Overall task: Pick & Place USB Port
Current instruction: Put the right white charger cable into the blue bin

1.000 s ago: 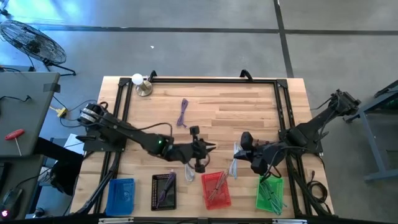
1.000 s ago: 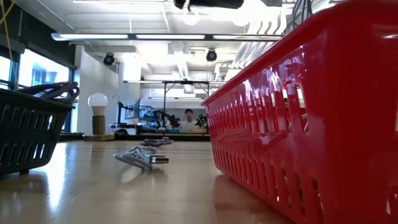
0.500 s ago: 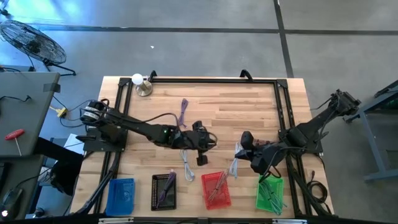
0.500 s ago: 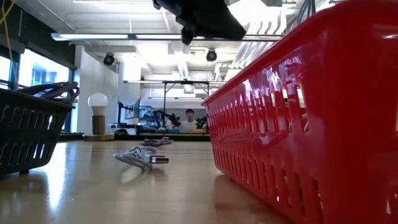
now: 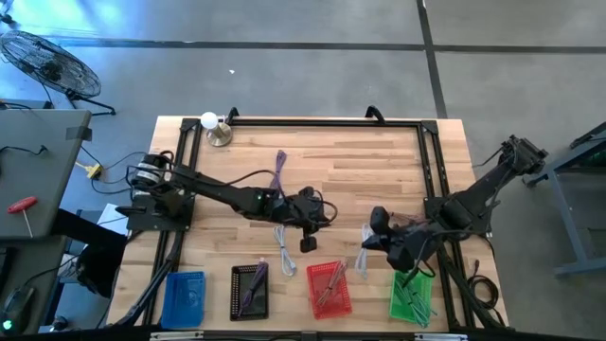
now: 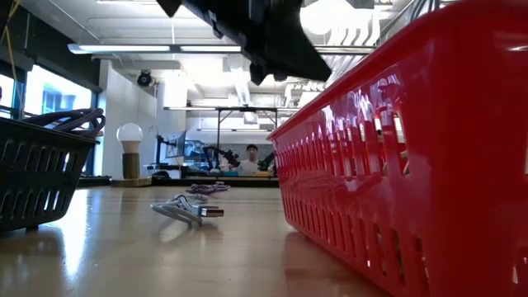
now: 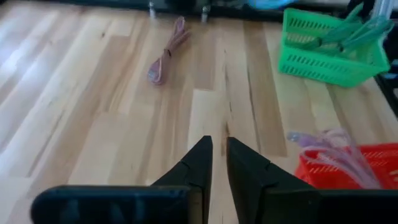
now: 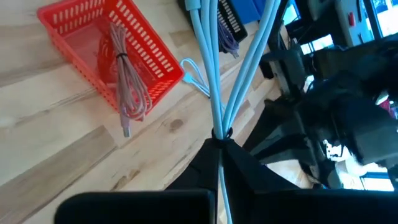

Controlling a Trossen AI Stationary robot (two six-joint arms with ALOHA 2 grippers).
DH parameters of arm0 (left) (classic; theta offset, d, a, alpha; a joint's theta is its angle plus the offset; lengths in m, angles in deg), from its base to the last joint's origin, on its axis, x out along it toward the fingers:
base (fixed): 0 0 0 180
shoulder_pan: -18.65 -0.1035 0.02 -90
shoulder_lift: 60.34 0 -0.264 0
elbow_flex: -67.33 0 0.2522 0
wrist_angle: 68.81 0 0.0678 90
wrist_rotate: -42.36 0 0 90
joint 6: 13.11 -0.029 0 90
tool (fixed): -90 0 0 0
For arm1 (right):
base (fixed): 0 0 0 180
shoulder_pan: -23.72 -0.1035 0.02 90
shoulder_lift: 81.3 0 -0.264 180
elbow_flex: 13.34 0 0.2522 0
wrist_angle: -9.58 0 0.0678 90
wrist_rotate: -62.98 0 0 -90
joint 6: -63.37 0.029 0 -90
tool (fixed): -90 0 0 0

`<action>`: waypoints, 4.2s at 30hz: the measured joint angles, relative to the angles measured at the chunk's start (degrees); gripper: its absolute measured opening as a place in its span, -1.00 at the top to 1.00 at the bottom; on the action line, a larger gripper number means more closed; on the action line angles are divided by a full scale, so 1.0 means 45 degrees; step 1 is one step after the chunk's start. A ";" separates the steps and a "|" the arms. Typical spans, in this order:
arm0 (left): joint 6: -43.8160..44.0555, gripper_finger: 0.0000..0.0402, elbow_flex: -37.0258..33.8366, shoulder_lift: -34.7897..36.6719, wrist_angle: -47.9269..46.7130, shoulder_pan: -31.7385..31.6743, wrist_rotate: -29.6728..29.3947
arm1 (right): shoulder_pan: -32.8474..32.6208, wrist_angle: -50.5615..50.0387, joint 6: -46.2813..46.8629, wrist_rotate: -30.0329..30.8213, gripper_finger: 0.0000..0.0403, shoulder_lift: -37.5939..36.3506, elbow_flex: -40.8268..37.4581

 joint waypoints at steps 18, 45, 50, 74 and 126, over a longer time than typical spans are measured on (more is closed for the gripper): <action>-0.3165 0.78 -0.0002 0.0000 0.2984 0.0191 0.1441 | -0.0166 -0.0320 0.0290 0.0003 1.00 0.0000 0.0000; -0.5735 0.14 -0.0002 -0.0428 0.6576 0.0605 0.2605 | 0.0443 0.1552 -0.0679 -0.0604 1.00 0.0005 0.0000; -0.6368 0.14 0.0037 -0.0967 0.7482 0.0716 0.3178 | 0.0607 0.1828 -0.0691 -0.0683 1.00 0.0019 0.0000; -0.6466 0.15 0.1537 -0.1642 0.7477 0.0730 0.3510 | 0.0610 0.1836 -0.0521 -0.0978 1.00 0.0029 0.0005; -0.8228 1.00 0.1625 -0.0005 0.3287 0.3013 -0.6778 | 0.0728 -0.1686 0.4398 0.2783 0.27 -0.0559 0.0000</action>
